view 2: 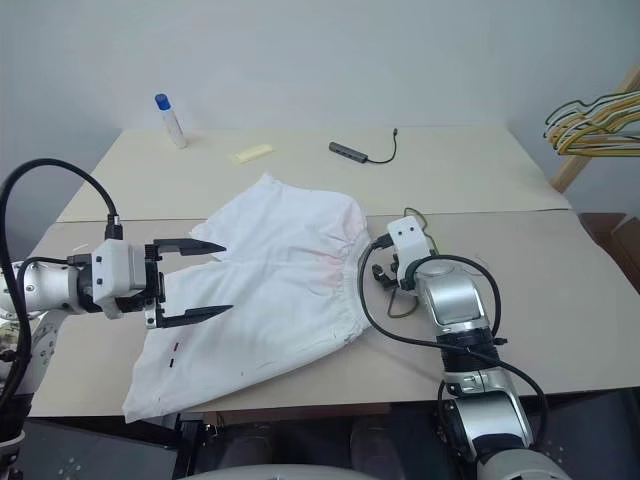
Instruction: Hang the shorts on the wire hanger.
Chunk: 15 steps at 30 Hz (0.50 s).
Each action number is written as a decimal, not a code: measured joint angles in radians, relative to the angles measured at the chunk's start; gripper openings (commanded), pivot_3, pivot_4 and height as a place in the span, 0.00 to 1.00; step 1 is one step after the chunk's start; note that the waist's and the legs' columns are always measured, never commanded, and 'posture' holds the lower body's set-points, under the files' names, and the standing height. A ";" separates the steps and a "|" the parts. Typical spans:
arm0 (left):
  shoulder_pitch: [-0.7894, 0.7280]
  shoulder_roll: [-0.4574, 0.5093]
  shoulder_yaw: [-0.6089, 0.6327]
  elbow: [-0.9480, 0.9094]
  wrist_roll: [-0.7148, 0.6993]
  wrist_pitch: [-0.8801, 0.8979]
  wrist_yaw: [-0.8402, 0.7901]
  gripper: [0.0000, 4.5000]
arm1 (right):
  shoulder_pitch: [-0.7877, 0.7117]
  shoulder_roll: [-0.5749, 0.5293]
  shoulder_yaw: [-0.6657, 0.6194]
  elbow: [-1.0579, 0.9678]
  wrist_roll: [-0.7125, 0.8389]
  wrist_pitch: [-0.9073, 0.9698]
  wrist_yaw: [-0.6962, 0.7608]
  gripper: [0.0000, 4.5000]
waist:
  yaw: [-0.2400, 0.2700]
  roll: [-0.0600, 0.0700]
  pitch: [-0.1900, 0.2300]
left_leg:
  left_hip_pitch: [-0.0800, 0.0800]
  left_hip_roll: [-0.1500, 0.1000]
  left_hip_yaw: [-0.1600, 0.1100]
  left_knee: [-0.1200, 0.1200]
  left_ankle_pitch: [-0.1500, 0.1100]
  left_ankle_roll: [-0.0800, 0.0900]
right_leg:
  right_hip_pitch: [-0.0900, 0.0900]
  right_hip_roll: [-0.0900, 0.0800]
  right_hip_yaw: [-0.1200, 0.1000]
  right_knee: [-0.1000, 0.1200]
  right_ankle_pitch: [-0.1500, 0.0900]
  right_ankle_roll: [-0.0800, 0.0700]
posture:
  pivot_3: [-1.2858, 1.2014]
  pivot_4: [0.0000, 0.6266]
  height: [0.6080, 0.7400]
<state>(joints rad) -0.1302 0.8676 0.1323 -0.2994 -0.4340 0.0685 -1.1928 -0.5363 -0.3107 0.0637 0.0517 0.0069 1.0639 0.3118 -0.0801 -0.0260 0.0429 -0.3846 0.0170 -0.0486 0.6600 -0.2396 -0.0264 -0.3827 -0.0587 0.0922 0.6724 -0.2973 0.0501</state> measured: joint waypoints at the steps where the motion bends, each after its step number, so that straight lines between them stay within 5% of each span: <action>1: 0.000 0.000 -0.001 0.000 0.000 0.000 0.000 0.99 | -0.002 0.001 -0.007 0.000 0.004 0.009 -0.004 1.00 | -0.003 0.000 0.000 | 0.000 0.000 0.000 0.000 0.000 0.000 | 0.000 0.000 0.000 0.000 0.000 0.000 | 0.50 0.00 1.00; 6: 0.000 -0.008 -0.016 0.000 0.000 0.000 -0.002 0.99 | -0.005 0.025 -0.036 0.012 0.047 0.067 0.000 1.00 | -0.020 0.000 0.000 | 0.000 0.000 0.000 0.000 0.000 0.000 | 0.000 0.000 0.000 0.000 0.000 0.000 | 0.50 0.00 1.00; 15: 0.000 -0.009 -0.019 -0.016 -0.001 0.000 -0.005 1.00 | -0.012 0.025 -0.050 0.021 0.055 0.110 -0.016 0.35 | -0.031 -0.001 -0.001 | 0.005 0.000 -0.002 0.000 0.000 0.000 | 0.006 0.001 -0.001 -0.001 0.000 0.000 | 0.50 0.00 1.00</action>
<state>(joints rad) -0.1307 0.8588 0.1135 -0.3152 -0.4347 0.0688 -1.1973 -0.5483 -0.2856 0.0133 0.0726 0.0619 1.1738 0.2956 -0.1106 -0.0271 0.0414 -0.3799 0.0174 -0.0504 0.6600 -0.2397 -0.0263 -0.3766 -0.0577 0.0912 0.6711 -0.2976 0.0505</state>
